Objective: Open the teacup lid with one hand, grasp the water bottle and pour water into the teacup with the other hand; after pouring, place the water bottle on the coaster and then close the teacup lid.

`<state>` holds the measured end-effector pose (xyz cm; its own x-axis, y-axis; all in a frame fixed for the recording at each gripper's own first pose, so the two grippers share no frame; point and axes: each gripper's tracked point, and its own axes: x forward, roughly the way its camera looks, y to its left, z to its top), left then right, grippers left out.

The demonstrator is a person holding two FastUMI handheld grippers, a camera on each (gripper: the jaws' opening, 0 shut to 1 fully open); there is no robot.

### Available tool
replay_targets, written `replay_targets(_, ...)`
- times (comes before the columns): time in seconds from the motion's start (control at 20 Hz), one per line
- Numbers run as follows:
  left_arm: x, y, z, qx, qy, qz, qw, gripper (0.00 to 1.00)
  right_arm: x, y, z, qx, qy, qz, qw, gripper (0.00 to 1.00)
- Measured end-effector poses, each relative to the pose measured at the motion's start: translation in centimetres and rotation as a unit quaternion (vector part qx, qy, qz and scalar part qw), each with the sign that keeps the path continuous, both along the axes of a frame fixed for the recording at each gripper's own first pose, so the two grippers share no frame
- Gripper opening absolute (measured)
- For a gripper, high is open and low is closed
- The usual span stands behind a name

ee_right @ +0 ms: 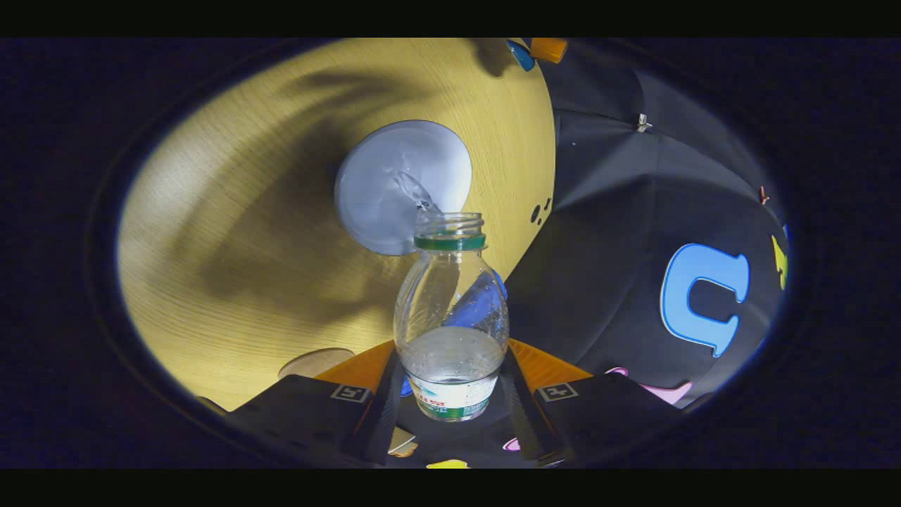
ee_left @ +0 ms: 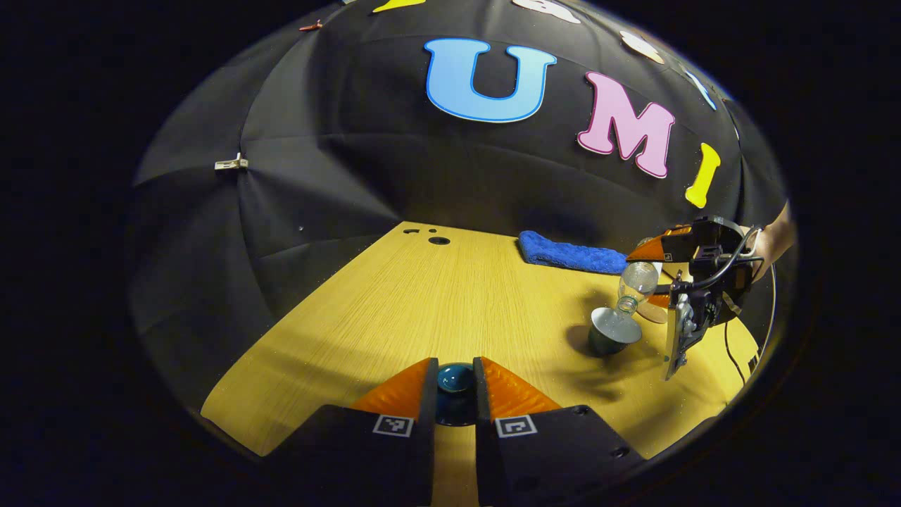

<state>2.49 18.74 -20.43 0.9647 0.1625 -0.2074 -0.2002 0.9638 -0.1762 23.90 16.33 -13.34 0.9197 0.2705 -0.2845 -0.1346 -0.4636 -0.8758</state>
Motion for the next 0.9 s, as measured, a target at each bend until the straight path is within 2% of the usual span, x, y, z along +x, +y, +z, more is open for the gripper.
replay_targets(0.9, 0.0, -0.2, 0.3, 0.001, -0.003, 0.002, 1.000, 0.28, 1.1, 0.8, 2.3, -0.049, -0.027, 0.032, 0.998, 0.71)
